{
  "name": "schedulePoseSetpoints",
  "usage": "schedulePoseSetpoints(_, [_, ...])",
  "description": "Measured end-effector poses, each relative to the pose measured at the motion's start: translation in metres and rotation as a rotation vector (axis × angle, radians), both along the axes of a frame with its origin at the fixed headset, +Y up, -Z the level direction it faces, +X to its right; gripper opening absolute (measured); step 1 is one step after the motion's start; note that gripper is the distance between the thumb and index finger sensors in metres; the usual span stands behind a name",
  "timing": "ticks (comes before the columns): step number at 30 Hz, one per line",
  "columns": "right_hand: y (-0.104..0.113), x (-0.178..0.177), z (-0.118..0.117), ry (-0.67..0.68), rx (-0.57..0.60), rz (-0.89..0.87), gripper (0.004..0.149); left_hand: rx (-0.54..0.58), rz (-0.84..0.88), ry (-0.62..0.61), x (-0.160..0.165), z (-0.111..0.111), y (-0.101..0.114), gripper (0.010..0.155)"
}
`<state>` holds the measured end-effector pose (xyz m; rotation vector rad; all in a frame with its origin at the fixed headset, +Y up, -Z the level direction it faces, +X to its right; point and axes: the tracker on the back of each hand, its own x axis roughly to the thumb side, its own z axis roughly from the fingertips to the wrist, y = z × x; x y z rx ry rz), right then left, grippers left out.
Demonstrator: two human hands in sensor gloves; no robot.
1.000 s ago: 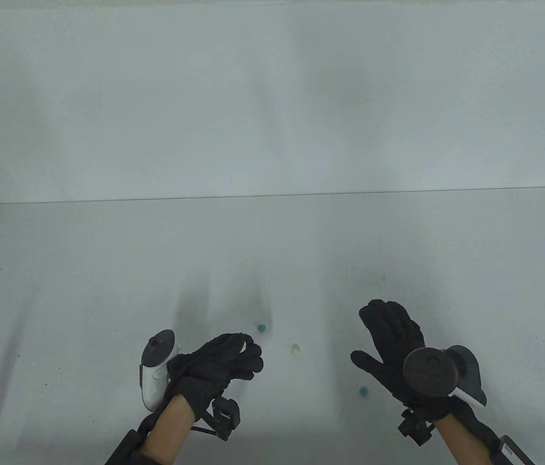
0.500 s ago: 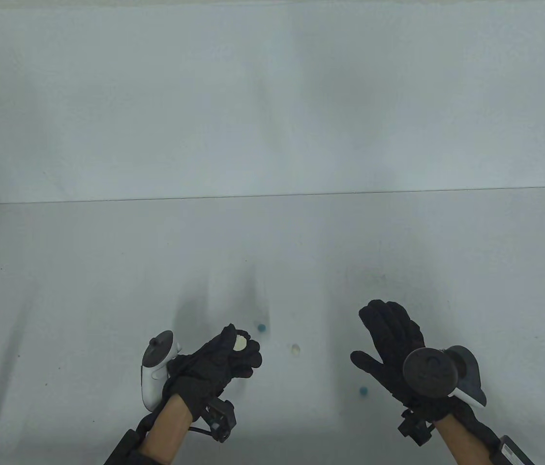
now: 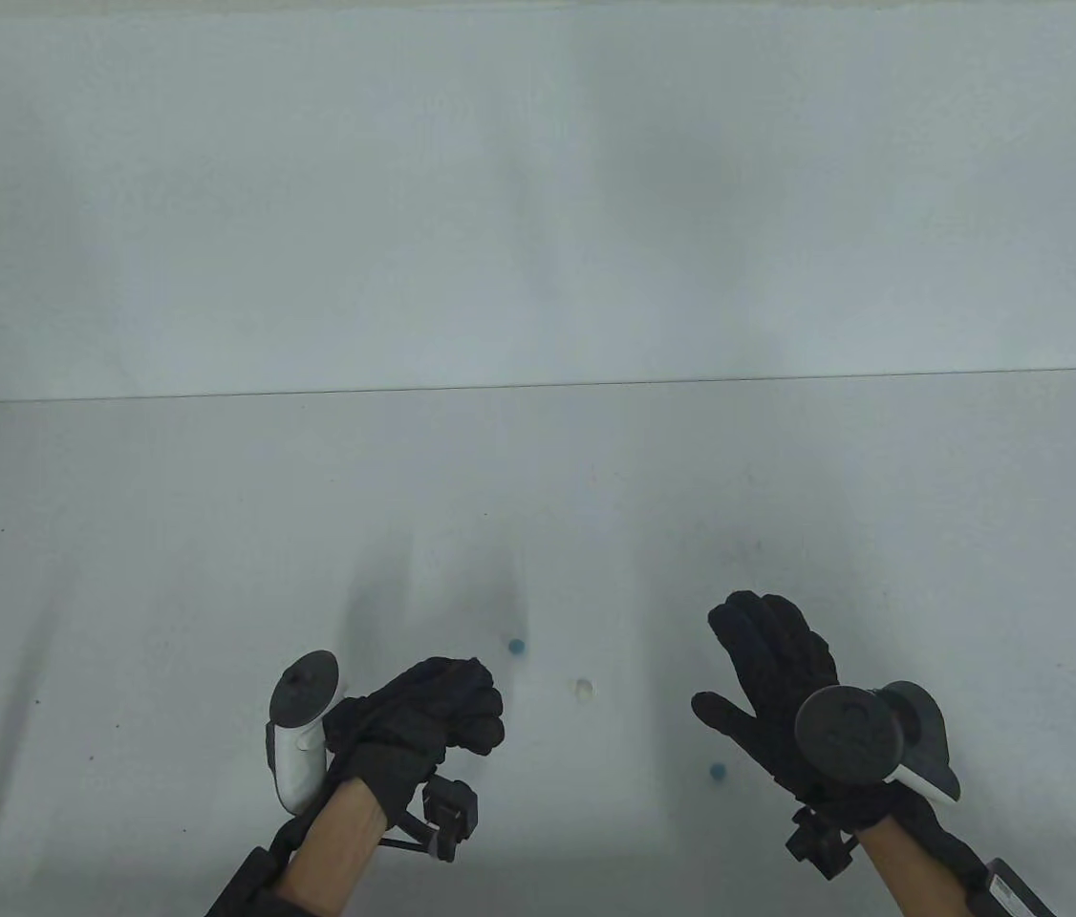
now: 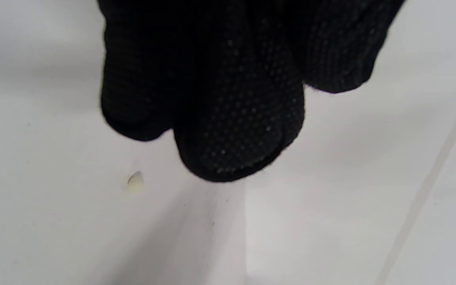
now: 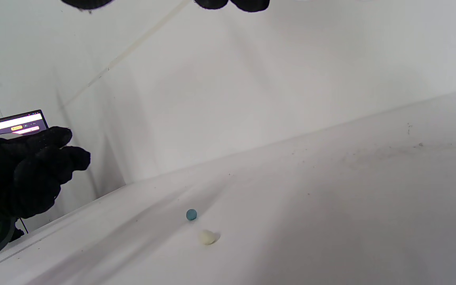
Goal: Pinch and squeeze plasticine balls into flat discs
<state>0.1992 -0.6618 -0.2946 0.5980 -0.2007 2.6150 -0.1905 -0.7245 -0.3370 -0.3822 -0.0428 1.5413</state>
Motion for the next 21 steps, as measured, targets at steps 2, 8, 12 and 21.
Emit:
schedulePoseSetpoints(2, [0.000, 0.000, 0.000, 0.000, 0.003, -0.002, 0.079, -0.010, 0.042, -0.011, 0.001, 0.000, -0.002, 0.043])
schedulePoseSetpoints(8, [0.000, 0.000, 0.000, 0.001, 0.004, -0.004, 0.079, -0.048, 0.222, -0.103, 0.006, 0.001, -0.010, 0.090])
schedulePoseSetpoints(12, [0.000, 0.000, 0.000, -0.001, 0.007, -0.005, 0.079, -0.061, 0.157, -0.066, 0.003, 0.000, -0.012, 0.078])
schedulePoseSetpoints(21, [0.000, 0.000, 0.000, 0.001, 0.002, -0.004, 0.079, -0.062, 0.046, 0.030, -0.003, -0.001, -0.012, 0.048])
